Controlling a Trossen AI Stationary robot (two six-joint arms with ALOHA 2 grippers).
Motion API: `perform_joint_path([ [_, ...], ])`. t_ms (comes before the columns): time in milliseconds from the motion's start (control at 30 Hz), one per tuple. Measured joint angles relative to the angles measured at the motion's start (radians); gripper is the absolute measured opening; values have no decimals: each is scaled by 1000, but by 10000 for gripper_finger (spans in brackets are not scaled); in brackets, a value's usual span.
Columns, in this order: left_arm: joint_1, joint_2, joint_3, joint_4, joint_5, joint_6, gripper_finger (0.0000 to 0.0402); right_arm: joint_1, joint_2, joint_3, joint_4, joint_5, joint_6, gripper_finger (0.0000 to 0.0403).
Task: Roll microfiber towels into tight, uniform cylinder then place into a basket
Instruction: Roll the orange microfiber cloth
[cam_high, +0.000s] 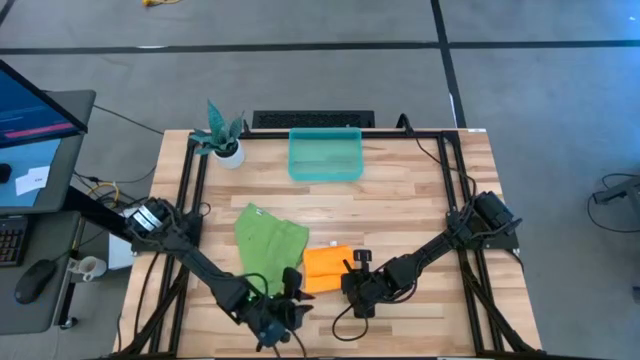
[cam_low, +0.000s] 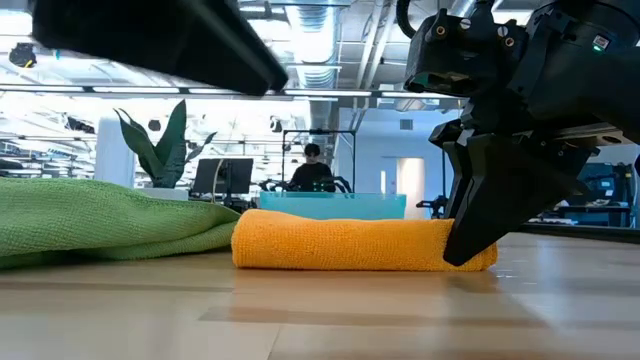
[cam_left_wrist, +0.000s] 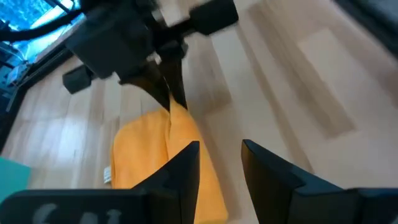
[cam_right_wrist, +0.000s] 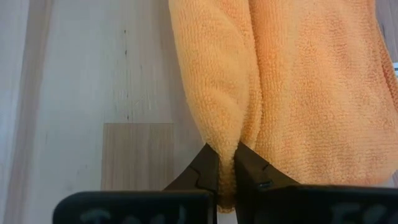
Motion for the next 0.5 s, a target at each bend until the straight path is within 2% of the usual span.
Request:
perform_joint_path([
  [333,39,-1,1,-45,45,-69,113,0,0,0,2,0,0,38],
  [500,65,17,2,-36,122,-128,142,0,0,0,3,0,0,38],
])
